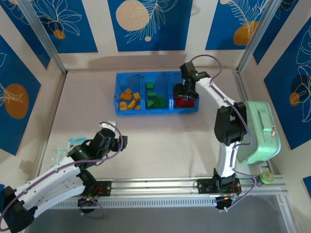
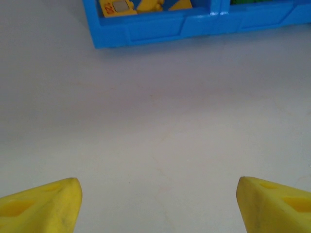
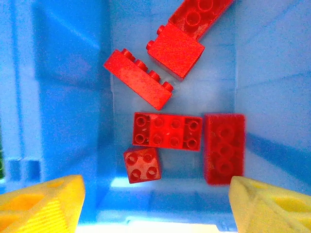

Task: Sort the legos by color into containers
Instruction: Place the lego in the container, then reset both arms

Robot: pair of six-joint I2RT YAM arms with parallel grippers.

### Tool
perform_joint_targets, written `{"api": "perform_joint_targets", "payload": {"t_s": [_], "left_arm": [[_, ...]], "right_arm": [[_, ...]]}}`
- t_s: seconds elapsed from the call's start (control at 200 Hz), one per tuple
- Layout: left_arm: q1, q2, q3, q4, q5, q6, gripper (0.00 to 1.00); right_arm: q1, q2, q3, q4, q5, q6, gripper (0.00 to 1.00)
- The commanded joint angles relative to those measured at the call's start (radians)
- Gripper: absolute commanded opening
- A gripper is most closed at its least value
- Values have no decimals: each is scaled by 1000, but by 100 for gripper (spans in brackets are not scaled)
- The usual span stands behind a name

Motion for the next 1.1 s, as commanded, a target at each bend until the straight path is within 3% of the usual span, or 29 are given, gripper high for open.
{"api": "perform_joint_targets", "payload": {"t_s": [0.0,0.17,0.43,0.74,0.78,1.096], "left_arm": [[2,-14,45,-15,-84,35,83],[3,-20,60,5,-149,51,86],[5,-55,87,30,-344,166,90],[5,-123,-24,264,-578,379,95],[6,-119,-34,292,-598,404,96],[10,-17,-114,427,-691,471,100]], "right_arm": [[0,-141,-46,11,-33,-5,78],[6,-306,-199,91,-56,-1,79],[3,-616,-508,268,-90,12,81],[10,-980,-872,449,-71,-41,86],[10,-1020,-907,461,-75,-52,100],[15,-1275,-1150,495,26,-84,99]]}}
